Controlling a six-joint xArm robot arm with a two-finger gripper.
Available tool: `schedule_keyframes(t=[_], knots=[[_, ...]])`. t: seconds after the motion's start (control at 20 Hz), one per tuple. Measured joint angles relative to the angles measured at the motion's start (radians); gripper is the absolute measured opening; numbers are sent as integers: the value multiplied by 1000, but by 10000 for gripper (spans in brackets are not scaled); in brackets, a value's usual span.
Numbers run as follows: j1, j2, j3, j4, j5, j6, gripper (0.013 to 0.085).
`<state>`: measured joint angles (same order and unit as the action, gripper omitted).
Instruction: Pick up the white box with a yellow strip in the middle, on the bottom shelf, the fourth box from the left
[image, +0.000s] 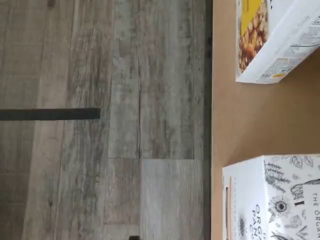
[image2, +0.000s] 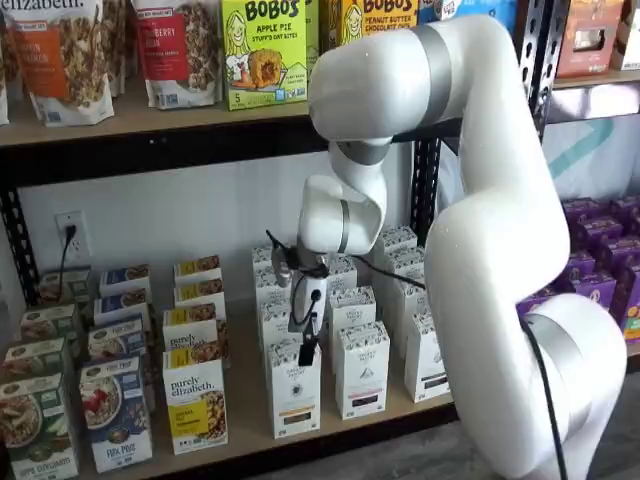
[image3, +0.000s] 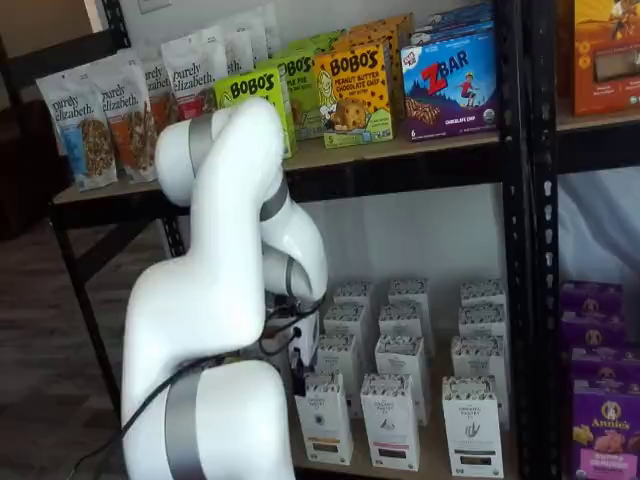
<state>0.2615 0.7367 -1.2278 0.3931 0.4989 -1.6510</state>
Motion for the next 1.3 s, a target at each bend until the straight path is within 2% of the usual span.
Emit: schedule_keyframes(t=[0.4, 1.1, 1.3], knots=[[-10, 55, -64, 10, 0, -17, 850], [-30, 157, -193, -8, 24, -15, 850], [-36, 188, -229, -34, 25, 1, 850]])
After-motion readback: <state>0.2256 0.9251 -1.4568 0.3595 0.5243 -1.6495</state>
